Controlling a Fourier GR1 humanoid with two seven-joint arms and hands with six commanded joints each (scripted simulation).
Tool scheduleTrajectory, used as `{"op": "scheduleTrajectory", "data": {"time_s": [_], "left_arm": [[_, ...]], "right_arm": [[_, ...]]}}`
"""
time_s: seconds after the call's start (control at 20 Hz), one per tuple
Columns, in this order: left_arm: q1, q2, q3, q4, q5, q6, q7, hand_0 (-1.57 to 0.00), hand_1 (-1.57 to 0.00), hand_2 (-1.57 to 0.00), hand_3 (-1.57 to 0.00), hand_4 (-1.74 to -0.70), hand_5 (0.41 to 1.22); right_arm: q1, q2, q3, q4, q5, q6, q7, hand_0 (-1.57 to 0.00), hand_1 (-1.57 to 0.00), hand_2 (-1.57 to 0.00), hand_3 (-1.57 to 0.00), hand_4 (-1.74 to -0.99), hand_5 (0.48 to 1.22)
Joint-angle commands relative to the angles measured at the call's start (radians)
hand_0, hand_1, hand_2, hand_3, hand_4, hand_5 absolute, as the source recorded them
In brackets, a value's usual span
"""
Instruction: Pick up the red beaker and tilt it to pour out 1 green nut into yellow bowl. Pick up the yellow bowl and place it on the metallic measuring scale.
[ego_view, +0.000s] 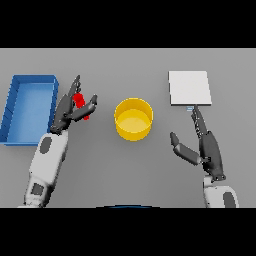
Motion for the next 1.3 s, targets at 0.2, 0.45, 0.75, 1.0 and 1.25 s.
{"op": "scheduleTrajectory", "data": {"time_s": [0.2, 0.45, 0.75, 1.0, 1.25], "left_arm": [[-0.036, -0.039, 0.039, 0.087, 0.017, 0.046, -0.060, -0.38, -0.41, -0.46, -0.52, -1.41, 0.874], [-0.057, -0.030, 0.004, 0.115, -0.060, 0.111, -0.064, -1.15, -1.17, -1.20, -1.11, -1.62, 1.107], [-0.052, -0.038, 0.022, 0.077, -0.003, 0.061, -0.079, -1.46, -1.47, -1.47, -1.43, -1.61, 1.165], [-0.058, -0.033, 0.032, -0.011, 0.069, 0.015, -0.059, -1.54, -1.54, -1.54, -1.53, -1.70, 1.135], [-0.058, 0.012, -0.026, -0.104, 0.048, -0.008, 0.007, -1.56, -1.56, -1.56, -1.55, -1.72, 1.132]], "right_arm": [[-0.017, 0.007, 0.001, 0.002, 0.019, -0.021, 0.013, 0.00, 0.00, 0.00, 0.00, -1.236, 0.647], [0.003, 0.001, 0.005, -0.011, 0.013, -0.009, 0.007, 0.00, 0.00, 0.00, 0.00, -1.241, 0.650], [-0.001, 0.004, -0.001, 0.005, 0.006, -0.009, -0.004, 0.00, 0.00, 0.00, 0.00, -1.245, 0.642], [-0.016, 0.008, 0.005, 0.011, 0.019, -0.015, 0.004, 0.00, 0.00, 0.00, 0.00, -1.233, 0.644], [-0.003, 0.001, 0.009, 0.009, 0.041, -0.025, -0.039, 0.00, 0.00, 0.00, 0.00, -1.219, 0.656]]}}
